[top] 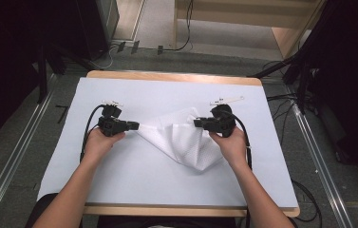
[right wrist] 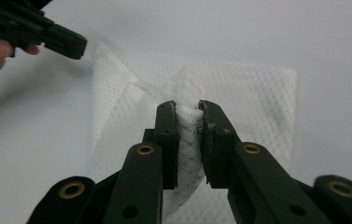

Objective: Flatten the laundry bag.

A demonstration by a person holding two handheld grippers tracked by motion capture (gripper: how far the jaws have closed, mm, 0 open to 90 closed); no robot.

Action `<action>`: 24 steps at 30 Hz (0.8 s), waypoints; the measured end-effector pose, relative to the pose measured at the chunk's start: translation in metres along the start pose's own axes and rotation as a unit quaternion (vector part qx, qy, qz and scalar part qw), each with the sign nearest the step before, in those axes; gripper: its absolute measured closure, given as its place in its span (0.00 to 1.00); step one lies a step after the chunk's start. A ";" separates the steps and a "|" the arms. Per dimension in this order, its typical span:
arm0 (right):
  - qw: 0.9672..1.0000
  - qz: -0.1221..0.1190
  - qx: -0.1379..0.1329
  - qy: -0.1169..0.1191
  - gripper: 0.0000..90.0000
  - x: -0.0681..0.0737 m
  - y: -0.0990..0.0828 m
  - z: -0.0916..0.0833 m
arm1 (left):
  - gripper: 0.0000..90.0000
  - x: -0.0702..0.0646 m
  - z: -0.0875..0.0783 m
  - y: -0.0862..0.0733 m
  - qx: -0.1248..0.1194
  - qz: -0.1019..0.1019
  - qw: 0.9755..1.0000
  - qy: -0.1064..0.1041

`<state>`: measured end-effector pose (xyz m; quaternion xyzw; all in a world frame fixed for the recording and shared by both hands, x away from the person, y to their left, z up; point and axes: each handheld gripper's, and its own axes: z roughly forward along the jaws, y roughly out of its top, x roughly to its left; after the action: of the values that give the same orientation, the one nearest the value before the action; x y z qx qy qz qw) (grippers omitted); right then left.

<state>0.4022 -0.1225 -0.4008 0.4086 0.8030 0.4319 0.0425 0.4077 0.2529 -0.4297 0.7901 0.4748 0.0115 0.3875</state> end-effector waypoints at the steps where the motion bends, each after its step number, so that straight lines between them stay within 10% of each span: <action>1: 1.000 -0.003 -0.002 0.003 0.89 0.003 0.001 -0.001 | 0.93 -0.001 -0.002 0.000 -0.003 0.001 1.000 -0.002; 14: 0.997 -0.055 0.002 0.062 0.88 0.060 0.006 -0.015 | 1.00 -0.008 -0.011 0.005 -0.001 0.006 1.000 -0.006; 24: 0.993 -0.077 -0.001 0.093 0.63 0.082 0.009 -0.028 | 0.99 -0.007 -0.015 0.006 -0.013 0.008 1.000 0.000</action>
<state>0.3412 -0.0819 -0.3534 0.3037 0.8321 0.4641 0.0015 0.4021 0.2551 -0.4127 0.7890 0.4682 0.0206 0.3974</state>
